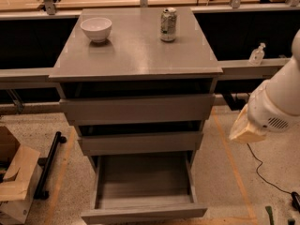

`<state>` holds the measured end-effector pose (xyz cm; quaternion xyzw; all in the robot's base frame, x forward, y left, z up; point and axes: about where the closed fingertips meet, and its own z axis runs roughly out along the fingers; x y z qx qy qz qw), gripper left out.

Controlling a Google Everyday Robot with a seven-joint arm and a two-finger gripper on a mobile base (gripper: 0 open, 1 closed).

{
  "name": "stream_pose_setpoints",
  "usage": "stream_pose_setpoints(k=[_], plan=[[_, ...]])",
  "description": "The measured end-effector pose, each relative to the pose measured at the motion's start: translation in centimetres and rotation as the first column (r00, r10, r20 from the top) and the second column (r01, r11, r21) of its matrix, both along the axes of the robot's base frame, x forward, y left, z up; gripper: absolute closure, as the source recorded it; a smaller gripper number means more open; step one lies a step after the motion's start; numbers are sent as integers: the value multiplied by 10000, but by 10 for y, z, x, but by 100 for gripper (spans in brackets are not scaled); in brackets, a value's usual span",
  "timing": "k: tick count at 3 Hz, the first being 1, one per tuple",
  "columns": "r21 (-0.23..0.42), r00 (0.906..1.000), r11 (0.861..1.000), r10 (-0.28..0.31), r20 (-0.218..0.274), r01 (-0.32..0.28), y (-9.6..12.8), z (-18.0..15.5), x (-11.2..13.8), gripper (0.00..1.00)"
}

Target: Close bottom drawer

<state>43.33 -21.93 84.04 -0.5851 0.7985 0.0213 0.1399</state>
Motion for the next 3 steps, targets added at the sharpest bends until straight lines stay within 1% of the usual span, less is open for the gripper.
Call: stream_pose_setpoints(k=[1, 2, 3], plan=[[54, 9999, 10000, -44, -91, 44, 1, -18, -1, 100], [-99, 9997, 9999, -32, -228, 30, 0, -27, -1, 100], [596, 9982, 9982, -27, -603, 63, 1, -76, -5, 100]])
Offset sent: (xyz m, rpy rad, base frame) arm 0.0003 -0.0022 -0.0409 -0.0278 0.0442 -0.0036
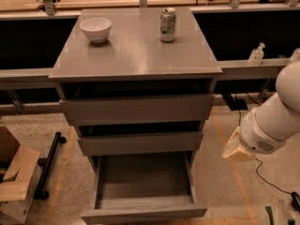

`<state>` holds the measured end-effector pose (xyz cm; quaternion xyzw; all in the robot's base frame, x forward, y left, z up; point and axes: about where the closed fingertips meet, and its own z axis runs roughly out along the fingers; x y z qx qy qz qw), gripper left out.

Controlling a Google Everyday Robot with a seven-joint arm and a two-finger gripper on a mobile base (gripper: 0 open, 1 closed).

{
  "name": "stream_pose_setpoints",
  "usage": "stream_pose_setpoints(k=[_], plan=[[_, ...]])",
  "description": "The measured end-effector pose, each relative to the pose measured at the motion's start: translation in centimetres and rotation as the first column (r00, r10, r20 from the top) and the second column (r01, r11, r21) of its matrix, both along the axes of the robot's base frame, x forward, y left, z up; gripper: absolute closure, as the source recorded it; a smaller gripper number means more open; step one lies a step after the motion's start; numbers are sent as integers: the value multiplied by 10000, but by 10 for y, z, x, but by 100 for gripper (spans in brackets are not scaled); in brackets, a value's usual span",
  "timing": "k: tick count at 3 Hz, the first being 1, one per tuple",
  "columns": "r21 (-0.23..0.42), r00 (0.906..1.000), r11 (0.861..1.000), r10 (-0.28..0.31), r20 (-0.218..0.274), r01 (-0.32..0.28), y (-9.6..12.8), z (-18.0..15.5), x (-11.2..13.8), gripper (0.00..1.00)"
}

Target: Close bottom drawer

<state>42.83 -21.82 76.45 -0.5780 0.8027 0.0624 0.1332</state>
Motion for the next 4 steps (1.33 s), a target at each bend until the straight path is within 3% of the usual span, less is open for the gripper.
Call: stream_pose_setpoints(k=[1, 2, 3, 4], plan=[[544, 9980, 9982, -236, -586, 268, -1, -66, -1, 100], [1142, 9908, 9909, -573, -1227, 714, 0, -103, 4, 100], [906, 9889, 9931, -615, -1349, 741, 0, -108, 0, 100], [1006, 9869, 9892, -928, -1321, 1065, -10, -136, 3, 100]])
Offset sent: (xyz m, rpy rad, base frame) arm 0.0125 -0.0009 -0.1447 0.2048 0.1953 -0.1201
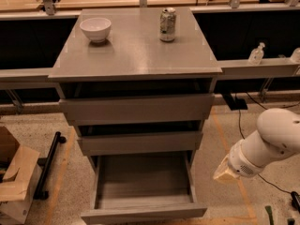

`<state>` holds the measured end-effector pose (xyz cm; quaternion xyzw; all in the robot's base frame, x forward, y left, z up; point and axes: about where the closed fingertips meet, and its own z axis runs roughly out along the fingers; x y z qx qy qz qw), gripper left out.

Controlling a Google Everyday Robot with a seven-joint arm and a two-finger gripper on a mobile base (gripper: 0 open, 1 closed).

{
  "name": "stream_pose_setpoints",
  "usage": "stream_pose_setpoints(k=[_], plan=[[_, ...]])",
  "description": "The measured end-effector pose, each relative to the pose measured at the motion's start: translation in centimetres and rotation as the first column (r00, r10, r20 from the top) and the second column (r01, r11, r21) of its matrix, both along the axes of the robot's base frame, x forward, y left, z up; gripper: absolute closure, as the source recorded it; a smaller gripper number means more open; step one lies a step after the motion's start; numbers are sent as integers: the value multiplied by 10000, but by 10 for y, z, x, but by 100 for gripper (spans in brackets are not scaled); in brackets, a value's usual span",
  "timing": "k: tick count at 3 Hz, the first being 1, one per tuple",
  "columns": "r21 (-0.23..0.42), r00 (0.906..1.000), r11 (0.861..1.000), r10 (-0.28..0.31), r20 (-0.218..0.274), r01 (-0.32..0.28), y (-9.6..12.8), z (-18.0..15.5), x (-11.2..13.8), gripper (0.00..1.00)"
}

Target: Close bottom drawer

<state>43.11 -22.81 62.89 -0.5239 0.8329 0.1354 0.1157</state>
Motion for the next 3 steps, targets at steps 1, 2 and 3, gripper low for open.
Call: stream_pose_setpoints(k=[1, 2, 3], plan=[[220, 9990, 9994, -269, -366, 277, -9, -64, 12, 100], [276, 9985, 9993, -257, -492, 271, -8, -70, 10, 100], [104, 9971, 9996, -248, -718, 257, -9, -92, 9, 100]])
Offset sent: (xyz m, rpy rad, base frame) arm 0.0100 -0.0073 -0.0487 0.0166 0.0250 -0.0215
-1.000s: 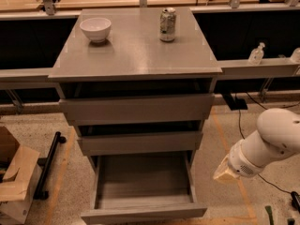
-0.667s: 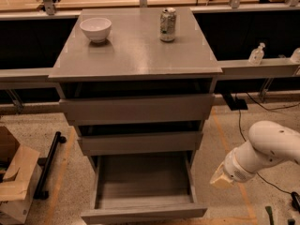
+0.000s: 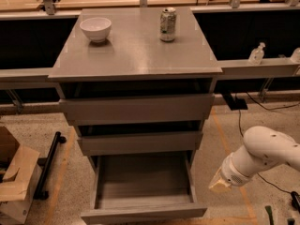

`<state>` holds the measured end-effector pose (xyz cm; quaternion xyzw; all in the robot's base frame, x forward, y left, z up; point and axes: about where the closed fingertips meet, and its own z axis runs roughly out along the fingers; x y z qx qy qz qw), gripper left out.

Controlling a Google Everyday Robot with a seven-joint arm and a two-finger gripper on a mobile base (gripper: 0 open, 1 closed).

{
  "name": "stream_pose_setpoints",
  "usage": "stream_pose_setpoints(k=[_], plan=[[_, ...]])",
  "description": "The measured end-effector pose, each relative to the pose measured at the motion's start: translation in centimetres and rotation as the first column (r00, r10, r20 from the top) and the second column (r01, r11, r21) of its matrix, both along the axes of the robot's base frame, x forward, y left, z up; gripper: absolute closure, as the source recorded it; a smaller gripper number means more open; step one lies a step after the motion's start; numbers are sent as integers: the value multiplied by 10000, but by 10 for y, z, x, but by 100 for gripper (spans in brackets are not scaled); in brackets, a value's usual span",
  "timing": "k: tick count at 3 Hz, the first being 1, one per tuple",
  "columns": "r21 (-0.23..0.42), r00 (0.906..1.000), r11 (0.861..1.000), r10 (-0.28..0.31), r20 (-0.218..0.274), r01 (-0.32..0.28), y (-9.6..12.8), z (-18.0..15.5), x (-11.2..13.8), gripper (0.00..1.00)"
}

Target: Close bottom drawer

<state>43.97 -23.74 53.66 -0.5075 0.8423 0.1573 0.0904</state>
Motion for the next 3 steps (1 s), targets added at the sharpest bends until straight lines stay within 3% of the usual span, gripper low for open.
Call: stream_pose_setpoints(k=[2, 3], plan=[[-110, 9968, 9998, -168, -778, 160, -10, -71, -3, 100], [-180, 9877, 9992, -391, -1514, 368, -13, -103, -7, 100]])
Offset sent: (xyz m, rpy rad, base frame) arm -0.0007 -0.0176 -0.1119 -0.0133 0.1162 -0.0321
